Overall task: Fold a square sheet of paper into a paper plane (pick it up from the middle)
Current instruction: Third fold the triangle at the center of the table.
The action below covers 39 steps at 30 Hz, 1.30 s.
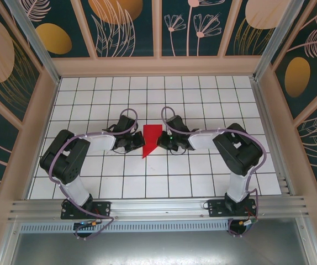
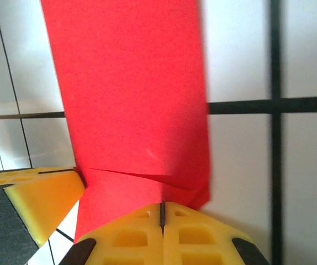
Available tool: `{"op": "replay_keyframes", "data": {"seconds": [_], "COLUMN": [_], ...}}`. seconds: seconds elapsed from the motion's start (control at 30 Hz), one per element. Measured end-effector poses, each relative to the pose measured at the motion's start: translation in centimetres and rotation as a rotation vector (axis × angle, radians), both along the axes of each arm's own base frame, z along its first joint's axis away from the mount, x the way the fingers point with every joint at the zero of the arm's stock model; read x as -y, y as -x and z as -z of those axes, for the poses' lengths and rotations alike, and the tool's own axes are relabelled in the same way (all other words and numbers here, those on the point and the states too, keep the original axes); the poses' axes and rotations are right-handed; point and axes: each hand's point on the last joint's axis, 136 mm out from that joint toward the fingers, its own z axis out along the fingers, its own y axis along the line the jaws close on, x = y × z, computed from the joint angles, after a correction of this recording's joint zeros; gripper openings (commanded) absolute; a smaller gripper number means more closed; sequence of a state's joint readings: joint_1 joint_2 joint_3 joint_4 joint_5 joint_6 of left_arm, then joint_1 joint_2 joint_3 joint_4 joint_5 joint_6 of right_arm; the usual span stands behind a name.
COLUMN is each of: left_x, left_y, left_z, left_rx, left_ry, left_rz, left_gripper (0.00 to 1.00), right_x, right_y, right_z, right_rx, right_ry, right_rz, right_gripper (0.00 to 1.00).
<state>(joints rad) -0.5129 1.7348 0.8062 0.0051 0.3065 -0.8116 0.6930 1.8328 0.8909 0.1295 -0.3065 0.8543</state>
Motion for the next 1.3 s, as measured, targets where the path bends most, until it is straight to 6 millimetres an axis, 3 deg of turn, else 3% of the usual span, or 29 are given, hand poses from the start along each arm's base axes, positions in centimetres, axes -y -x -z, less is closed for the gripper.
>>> {"op": "replay_keyframes", "data": {"seconds": [0.13, 0.23, 0.57, 0.77, 1.1, 1.2, 1.3], "left_x": [0.0, 0.0, 0.1, 0.1, 0.1, 0.3, 0.6], "left_y": [0.0, 0.0, 0.0, 0.0, -0.1, -0.4, -0.9], "left_z": [0.0, 0.0, -0.1, -0.1, -0.3, -1.0, -3.4], "left_rx": [0.003, 0.006, 0.007, 0.008, 0.005, 0.018, 0.07], "left_ry": [-0.002, -0.002, -0.004, -0.005, -0.009, -0.002, 0.033], "left_rz": [0.006, 0.008, 0.018, 0.021, 0.023, 0.022, 0.015], "left_gripper": [0.0, 0.0, 0.0, 0.0, 0.0, 0.11, 0.23], "right_x": [1.8, 2.1, -1.1, -2.1, -0.9, -0.9, -0.9], "right_y": [-1.0, -1.6, -0.8, -2.0, -2.1, -2.1, -2.1], "right_z": [-0.3, -0.8, -2.3, -1.6, 0.1, 0.1, 0.1], "right_rx": [-0.002, 0.008, 0.027, 0.021, 0.006, 0.014, 0.017], "right_ry": [0.006, -0.001, -0.061, -0.049, -0.002, -0.009, -0.015], "right_rz": [0.064, 0.078, -0.004, -0.01, 0.016, 0.016, 0.02], "right_gripper": [0.0, 0.0, 0.0, 0.0, 0.0, 0.0, 0.0]}}
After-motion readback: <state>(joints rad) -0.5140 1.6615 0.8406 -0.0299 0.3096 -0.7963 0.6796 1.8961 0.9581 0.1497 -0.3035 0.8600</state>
